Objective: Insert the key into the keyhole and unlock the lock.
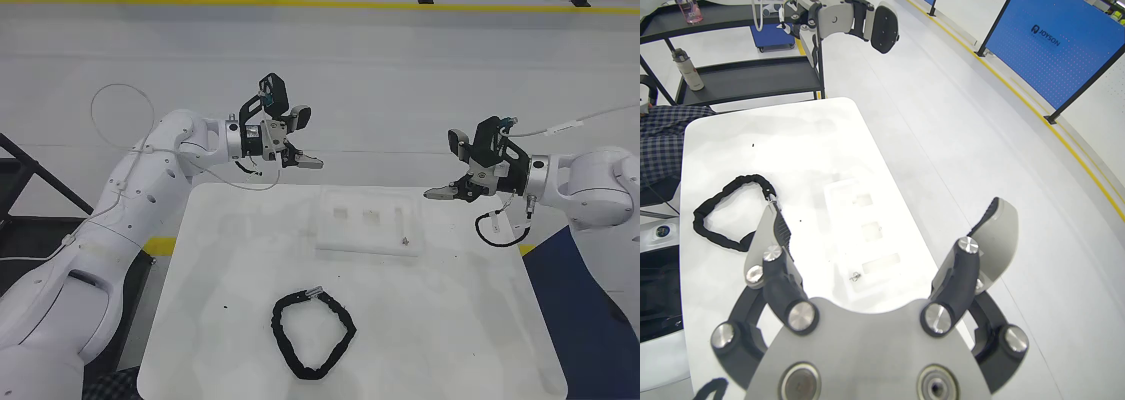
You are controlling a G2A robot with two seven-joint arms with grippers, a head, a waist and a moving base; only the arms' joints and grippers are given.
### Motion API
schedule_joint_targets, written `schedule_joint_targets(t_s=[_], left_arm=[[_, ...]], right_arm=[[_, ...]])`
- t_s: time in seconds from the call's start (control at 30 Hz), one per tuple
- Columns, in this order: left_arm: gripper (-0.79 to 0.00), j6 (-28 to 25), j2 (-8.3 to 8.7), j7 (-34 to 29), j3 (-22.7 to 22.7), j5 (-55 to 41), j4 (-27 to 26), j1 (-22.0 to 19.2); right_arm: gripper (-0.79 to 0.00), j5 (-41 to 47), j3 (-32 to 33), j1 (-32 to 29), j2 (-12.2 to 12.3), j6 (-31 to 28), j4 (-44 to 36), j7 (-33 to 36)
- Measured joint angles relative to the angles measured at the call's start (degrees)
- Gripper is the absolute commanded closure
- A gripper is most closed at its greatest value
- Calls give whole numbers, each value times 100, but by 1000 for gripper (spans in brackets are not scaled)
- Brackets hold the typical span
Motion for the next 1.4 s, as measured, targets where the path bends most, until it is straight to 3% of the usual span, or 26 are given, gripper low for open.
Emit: schedule_joint_targets(t_s=[0.63,0.97,1.4], left_arm=[[-785,0,0,0,0,0,0,0],[-785,0,0,0,0,0,0,0],[-785,0,0,0,0,0,0,0]], right_arm=[[-785,-27,-11,-26,-1,32,22,-1],[-785,-208,-306,-391,-73,832,543,-6],[-785,713,-1132,-359,-399,2564,1295,1014]])
